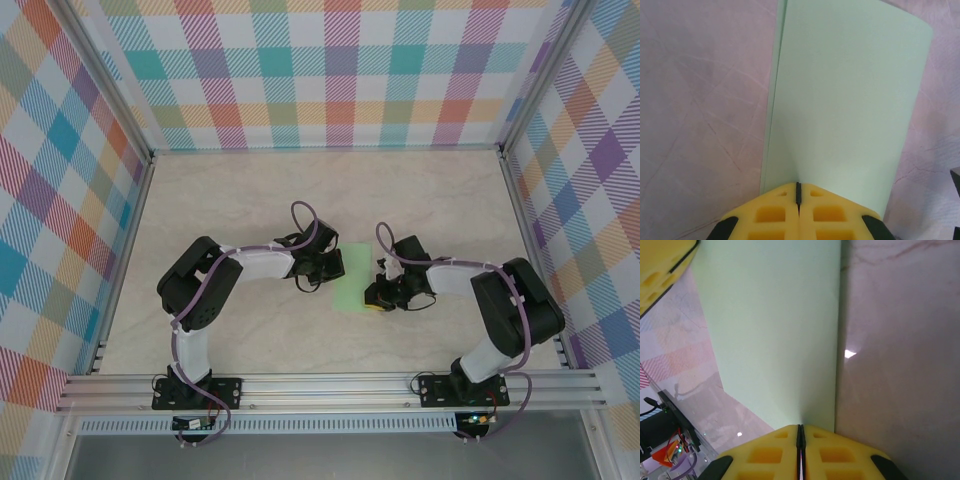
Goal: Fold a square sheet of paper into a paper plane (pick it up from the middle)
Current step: Fold the square sheet of paper in half at the center of the table.
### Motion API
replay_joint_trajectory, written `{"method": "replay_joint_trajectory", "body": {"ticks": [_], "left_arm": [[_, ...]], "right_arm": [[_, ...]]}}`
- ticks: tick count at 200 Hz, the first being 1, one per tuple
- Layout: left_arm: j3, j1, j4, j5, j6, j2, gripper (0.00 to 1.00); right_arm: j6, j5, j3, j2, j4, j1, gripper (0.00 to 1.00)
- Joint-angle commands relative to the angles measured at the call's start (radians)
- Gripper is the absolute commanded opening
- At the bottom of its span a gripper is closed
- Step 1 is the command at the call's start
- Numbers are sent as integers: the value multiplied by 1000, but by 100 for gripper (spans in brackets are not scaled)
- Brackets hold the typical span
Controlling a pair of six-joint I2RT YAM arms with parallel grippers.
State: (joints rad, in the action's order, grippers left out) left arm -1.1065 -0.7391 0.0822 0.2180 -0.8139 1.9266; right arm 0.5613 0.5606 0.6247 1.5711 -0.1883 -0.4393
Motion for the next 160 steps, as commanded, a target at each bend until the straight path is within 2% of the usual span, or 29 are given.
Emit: {"method": "replay_joint_trajectory", "body": {"ticks": [1, 24, 108, 160], "left_arm": [[38, -14, 142, -12, 20, 9, 0], [37, -14, 135, -5, 15, 14, 0], [37, -13, 131, 4, 18, -1, 0], [17, -12, 211, -49, 45, -51, 0]], "right_arm": [[-19, 11, 17, -60, -37, -10, 12], [-17, 37, 7, -48, -21, -13, 12], [-14, -50, -59, 32, 3, -28, 13], [21, -40, -12, 17, 2, -88, 14]]}}
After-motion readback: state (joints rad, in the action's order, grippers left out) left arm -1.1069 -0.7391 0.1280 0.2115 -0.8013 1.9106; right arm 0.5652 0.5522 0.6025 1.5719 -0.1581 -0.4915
